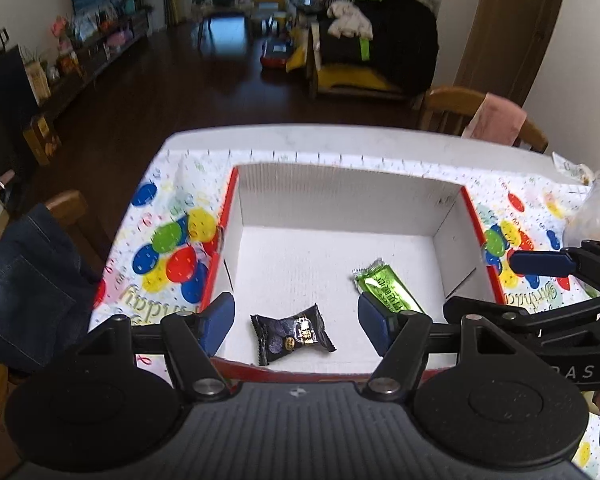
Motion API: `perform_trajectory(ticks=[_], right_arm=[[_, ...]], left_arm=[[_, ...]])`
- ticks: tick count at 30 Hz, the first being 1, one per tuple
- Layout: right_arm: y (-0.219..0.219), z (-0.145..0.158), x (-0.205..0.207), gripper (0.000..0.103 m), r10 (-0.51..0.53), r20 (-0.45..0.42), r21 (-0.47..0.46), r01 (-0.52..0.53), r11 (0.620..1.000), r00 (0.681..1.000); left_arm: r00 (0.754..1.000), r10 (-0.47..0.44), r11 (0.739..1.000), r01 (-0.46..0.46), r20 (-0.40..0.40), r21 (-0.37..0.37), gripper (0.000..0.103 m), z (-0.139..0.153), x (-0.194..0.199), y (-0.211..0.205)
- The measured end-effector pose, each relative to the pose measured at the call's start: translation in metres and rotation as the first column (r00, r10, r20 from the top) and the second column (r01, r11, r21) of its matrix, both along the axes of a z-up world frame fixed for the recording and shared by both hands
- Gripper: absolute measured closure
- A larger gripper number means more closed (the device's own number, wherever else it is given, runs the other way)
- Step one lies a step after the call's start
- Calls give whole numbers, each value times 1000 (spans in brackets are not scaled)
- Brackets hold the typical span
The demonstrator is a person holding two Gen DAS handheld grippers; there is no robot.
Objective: Organize snacks
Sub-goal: 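Open both tools to release the packs and lift out of box, then grasp the yellow packet with left tool while right tool grasps blue-grey packet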
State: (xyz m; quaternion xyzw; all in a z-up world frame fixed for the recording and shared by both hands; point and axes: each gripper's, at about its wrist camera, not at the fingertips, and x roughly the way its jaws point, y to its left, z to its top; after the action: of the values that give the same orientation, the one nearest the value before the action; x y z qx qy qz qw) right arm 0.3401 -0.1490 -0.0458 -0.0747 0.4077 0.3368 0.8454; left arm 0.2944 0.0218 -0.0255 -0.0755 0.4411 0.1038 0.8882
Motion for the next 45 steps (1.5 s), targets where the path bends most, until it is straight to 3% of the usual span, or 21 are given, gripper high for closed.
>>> perform_trajectory(ticks=[17, 20, 29, 36, 40, 45], right_arm=[[-29, 6, -96, 2, -82, 42, 113, 77, 991, 996], [-31, 3, -113, 1, -101, 55, 117, 94, 989, 993], [-30, -20, -159, 0, -179, 75, 86, 173, 981, 981], [-39, -43, -180, 0, -211, 71, 26, 210, 977, 975], [-48, -58, -189, 0, -185, 76, -26, 188, 982, 980], [-61, -81, -188, 0, -229, 31, -64, 230, 971, 973]], left_arm=[[988, -88, 996, 88, 124, 10, 25, 19, -99, 8], [984, -96, 995, 94, 147, 23, 19, 18, -118, 11], [984, -67, 998, 70, 164, -9, 19, 0, -165, 32], [995, 0, 999, 4, 103, -45, 19, -22, -184, 61], [998, -32, 999, 33, 48, -32, 19, -40, -187, 66], [998, -59, 997, 58, -27, -48, 19, -67, -188, 65]])
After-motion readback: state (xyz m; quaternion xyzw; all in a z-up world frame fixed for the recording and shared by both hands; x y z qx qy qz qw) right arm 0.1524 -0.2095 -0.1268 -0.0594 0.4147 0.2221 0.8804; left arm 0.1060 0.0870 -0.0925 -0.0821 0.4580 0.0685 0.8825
